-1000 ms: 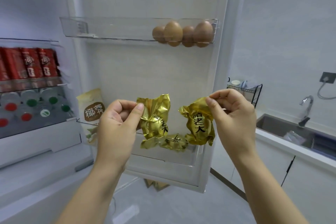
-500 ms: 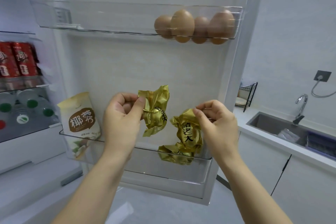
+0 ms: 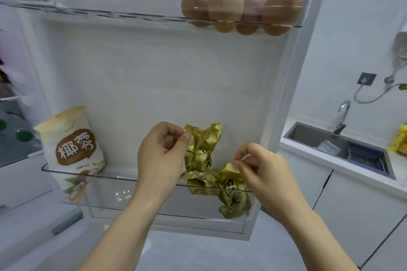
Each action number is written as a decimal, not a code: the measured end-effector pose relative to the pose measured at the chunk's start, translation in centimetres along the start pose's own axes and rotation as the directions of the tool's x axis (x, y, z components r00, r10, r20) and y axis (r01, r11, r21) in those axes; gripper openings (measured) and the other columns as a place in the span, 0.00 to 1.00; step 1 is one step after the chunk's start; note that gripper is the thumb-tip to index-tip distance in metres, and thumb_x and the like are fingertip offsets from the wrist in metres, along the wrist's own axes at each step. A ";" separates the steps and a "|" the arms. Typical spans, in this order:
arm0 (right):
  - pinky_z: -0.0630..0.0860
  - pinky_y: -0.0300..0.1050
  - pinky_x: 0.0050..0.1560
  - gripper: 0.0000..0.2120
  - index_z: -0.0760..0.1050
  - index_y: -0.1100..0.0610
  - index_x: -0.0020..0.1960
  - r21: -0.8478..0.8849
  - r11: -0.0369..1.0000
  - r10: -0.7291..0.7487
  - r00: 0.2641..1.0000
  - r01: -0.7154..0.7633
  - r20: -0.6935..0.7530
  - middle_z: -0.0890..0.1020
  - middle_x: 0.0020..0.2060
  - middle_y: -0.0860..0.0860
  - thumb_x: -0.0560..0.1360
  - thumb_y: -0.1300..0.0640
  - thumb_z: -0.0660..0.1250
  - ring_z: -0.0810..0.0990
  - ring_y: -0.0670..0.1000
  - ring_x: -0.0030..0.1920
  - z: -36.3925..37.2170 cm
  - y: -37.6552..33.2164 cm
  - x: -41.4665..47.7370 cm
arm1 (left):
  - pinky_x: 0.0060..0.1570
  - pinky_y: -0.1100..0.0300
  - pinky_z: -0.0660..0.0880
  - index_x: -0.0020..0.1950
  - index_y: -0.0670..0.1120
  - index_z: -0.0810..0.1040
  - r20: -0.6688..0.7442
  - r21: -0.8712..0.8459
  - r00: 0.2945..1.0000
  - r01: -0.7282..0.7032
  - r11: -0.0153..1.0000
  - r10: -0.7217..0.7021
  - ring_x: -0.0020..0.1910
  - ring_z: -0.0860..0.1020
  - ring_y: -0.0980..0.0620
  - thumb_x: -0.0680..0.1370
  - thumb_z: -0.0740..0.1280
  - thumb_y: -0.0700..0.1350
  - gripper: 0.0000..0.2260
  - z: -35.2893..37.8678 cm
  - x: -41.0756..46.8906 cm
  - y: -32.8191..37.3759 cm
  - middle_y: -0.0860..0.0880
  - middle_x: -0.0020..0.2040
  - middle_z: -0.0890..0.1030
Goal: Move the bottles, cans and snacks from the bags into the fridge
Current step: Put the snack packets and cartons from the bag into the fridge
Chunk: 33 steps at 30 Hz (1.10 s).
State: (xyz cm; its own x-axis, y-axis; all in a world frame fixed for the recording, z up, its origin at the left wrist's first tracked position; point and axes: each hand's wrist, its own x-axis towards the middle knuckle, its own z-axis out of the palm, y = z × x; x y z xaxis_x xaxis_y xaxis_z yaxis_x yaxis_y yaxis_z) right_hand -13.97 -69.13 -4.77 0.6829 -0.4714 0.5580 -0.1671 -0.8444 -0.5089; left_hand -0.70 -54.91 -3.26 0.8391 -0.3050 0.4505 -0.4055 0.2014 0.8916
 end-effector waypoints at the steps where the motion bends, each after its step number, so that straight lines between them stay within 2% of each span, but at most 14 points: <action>1: 0.75 0.45 0.36 0.07 0.73 0.49 0.42 -0.018 1.000 -0.001 1.000 0.001 0.009 0.81 0.29 0.42 0.75 0.59 0.68 0.77 0.44 0.31 0.0 0.1 -0.1 | 0.42 0.42 0.78 0.39 0.46 0.77 0.015 -0.006 1.000 0.015 1.000 -0.015 0.35 0.78 0.36 0.75 0.70 0.40 0.06 -0.1 0.0 -0.2 0.39 0.36 0.81; 4: 0.75 0.46 0.39 0.05 0.75 0.50 0.44 -0.106 0.994 -0.026 0.999 0.031 0.047 0.81 0.33 0.42 0.75 0.59 0.67 0.76 0.45 0.37 -0.1 0.0 -0.4 | 0.37 0.52 0.75 0.39 0.47 0.76 0.096 -0.044 0.989 0.120 0.992 -0.116 0.30 0.76 0.49 0.75 0.70 0.38 0.07 -0.4 0.1 -0.8 0.43 0.32 0.79; 8: 0.75 0.46 0.43 0.05 0.75 0.49 0.44 -0.147 0.989 -0.005 0.998 0.014 0.065 0.80 0.36 0.42 0.75 0.58 0.67 0.76 0.47 0.42 -0.6 0.3 -0.5 | 0.46 0.45 0.77 0.43 0.45 0.77 0.298 0.033 0.933 0.204 0.978 -0.204 0.36 0.78 0.46 0.76 0.68 0.36 0.05 -0.5 0.3 -1.1 0.41 0.35 0.81; 11: 0.75 0.46 0.46 0.05 0.76 0.49 0.43 -0.123 0.992 0.021 0.998 -0.013 0.063 0.80 0.37 0.42 0.75 0.59 0.68 0.77 0.47 0.44 -0.9 0.5 -0.7 | 0.46 0.47 0.78 0.46 0.43 0.77 0.395 0.086 0.887 0.224 0.971 -0.240 0.35 0.79 0.47 0.77 0.65 0.33 0.05 -0.3 0.5 -1.1 0.44 0.35 0.82; 14: 0.76 0.46 0.46 0.06 0.76 0.49 0.43 -0.116 0.993 0.020 0.998 -0.013 0.060 0.80 0.37 0.42 0.75 0.59 0.68 0.77 0.46 0.44 -0.9 0.4 -0.9 | 0.45 0.48 0.78 0.48 0.42 0.77 0.420 0.103 0.871 0.233 0.967 -0.255 0.35 0.79 0.47 0.77 0.64 0.32 0.06 -0.2 0.6 -0.9 0.46 0.34 0.83; 19: 0.75 0.44 0.47 0.05 0.76 0.49 0.43 -0.111 0.993 0.044 0.997 -0.037 0.060 0.80 0.37 0.42 0.75 0.58 0.67 0.77 0.45 0.45 -0.9 0.3 -1.0 | 0.47 0.46 0.80 0.49 0.43 0.77 0.458 0.157 0.842 0.239 0.958 -0.285 0.38 0.80 0.47 0.78 0.63 0.31 0.09 -0.3 0.7 -0.9 0.44 0.39 0.84; 23: 0.76 0.45 0.47 0.05 0.77 0.50 0.43 -0.087 0.995 0.059 0.997 -0.054 0.056 0.80 0.37 0.43 0.74 0.59 0.68 0.77 0.45 0.45 -0.8 0.2 -1.0 | 0.43 0.53 0.82 0.48 0.43 0.78 0.529 0.233 0.788 0.221 0.947 -0.314 0.38 0.80 0.49 0.76 0.63 0.30 0.10 -0.5 0.7 -0.5 0.44 0.45 0.81; 26: 0.76 0.48 0.47 0.06 0.77 0.50 0.43 -0.091 0.993 0.077 0.995 -0.072 0.057 0.80 0.36 0.43 0.73 0.60 0.67 0.77 0.46 0.44 -0.7 0.2 -1.0 | 0.46 0.48 0.82 0.46 0.45 0.80 0.584 0.314 0.736 0.184 0.931 -0.342 0.41 0.83 0.39 0.75 0.64 0.30 0.11 -0.5 1.0 -0.5 0.43 0.48 0.80; 29: 0.76 0.47 0.47 0.07 0.77 0.50 0.43 -0.096 0.992 0.085 0.995 -0.079 0.060 0.80 0.36 0.43 0.73 0.61 0.67 0.77 0.46 0.44 -0.6 0.2 -0.8 | 0.48 0.44 0.81 0.44 0.45 0.81 0.601 0.355 0.713 0.168 0.920 -0.362 0.44 0.82 0.36 0.75 0.64 0.30 0.11 -0.4 1.0 -0.3 0.42 0.47 0.81; 33: 0.76 0.47 0.47 0.06 0.77 0.50 0.44 -0.115 0.991 0.071 0.996 -0.066 0.044 0.80 0.37 0.43 0.74 0.61 0.67 0.77 0.46 0.44 -0.4 0.4 -0.8 | 0.50 0.46 0.81 0.47 0.41 0.79 0.630 0.395 0.656 0.190 0.899 -0.416 0.43 0.82 0.39 0.76 0.63 0.30 0.08 -0.3 1.1 0.1 0.42 0.44 0.79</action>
State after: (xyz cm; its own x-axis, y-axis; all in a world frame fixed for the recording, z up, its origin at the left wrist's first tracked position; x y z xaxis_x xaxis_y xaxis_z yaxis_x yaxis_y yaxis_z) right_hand -14.86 -69.16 -5.17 0.7001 -0.5187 0.4907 -0.2924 -0.8352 -0.4658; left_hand 0.32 -54.95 -2.70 0.4907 -0.8701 -0.0467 -0.3480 -0.2449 0.9049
